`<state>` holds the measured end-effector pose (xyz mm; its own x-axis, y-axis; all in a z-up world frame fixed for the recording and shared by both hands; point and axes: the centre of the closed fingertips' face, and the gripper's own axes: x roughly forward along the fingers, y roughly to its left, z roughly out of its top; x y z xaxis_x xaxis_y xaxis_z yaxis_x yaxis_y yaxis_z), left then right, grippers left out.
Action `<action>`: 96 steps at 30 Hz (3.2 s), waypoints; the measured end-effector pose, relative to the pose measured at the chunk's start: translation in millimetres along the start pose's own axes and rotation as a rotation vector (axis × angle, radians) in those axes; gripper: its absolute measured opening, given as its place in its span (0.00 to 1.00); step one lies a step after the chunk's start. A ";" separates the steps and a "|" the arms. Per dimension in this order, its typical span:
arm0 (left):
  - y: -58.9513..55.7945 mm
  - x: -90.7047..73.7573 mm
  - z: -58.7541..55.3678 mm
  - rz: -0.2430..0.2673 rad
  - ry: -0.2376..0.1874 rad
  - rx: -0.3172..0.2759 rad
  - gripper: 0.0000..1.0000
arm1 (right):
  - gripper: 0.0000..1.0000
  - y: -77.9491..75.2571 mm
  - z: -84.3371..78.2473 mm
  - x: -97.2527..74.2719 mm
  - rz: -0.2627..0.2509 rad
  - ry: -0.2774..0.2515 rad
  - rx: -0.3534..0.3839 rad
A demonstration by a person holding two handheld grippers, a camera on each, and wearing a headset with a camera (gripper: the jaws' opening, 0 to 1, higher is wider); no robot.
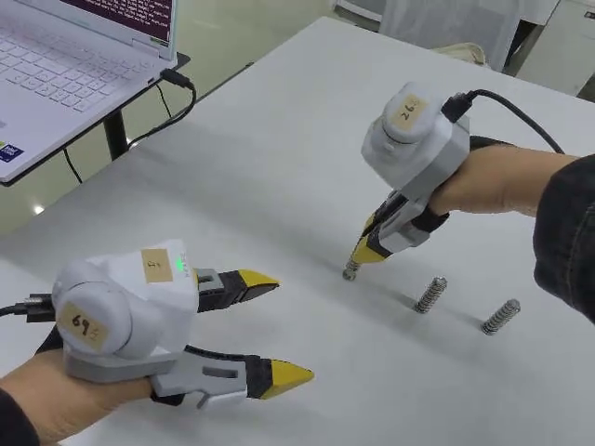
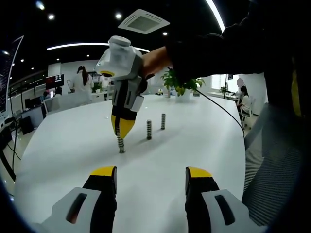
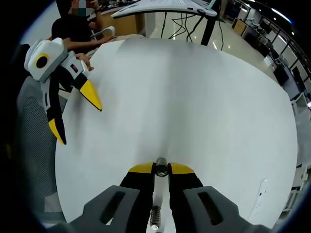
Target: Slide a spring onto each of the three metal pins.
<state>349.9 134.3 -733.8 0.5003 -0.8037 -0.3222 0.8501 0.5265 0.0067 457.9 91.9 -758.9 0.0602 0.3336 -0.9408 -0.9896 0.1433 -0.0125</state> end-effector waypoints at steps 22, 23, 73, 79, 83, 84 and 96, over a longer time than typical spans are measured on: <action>0.6 -2.7 0.4 0.004 -0.001 0.003 0.51 | 0.08 11.5 2.8 12.7 0.020 0.010 0.002; 0.4 -2.7 0.6 0.003 -0.002 0.002 0.51 | 0.08 11.9 2.9 12.7 0.020 0.010 0.001; 6.0 8.0 16.7 0.007 -0.001 0.011 0.53 | 0.39 -4.8 2.7 -51.0 -0.142 -0.227 0.091; 5.9 10.3 22.2 0.003 0.006 0.027 0.53 | 0.41 -6.2 -6.8 -67.5 -0.179 -0.273 0.120; 6.6 11.0 25.8 0.002 0.007 0.034 0.53 | 0.42 -6.9 -13.0 -79.5 -0.206 -0.305 0.141; 6.9 11.4 26.8 0.002 0.006 0.034 0.53 | 0.42 -6.7 -16.0 -83.3 -0.212 -0.312 0.148; 5.6 19.7 37.9 -0.006 0.011 0.052 0.55 | 0.45 -6.2 -49.2 -125.2 -0.323 -0.403 0.234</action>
<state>370.8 110.8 -704.2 0.4934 -0.8035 -0.3331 0.8607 0.5063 0.0537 450.1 3.5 -657.7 0.4456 0.5610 -0.6976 -0.8600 0.4847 -0.1595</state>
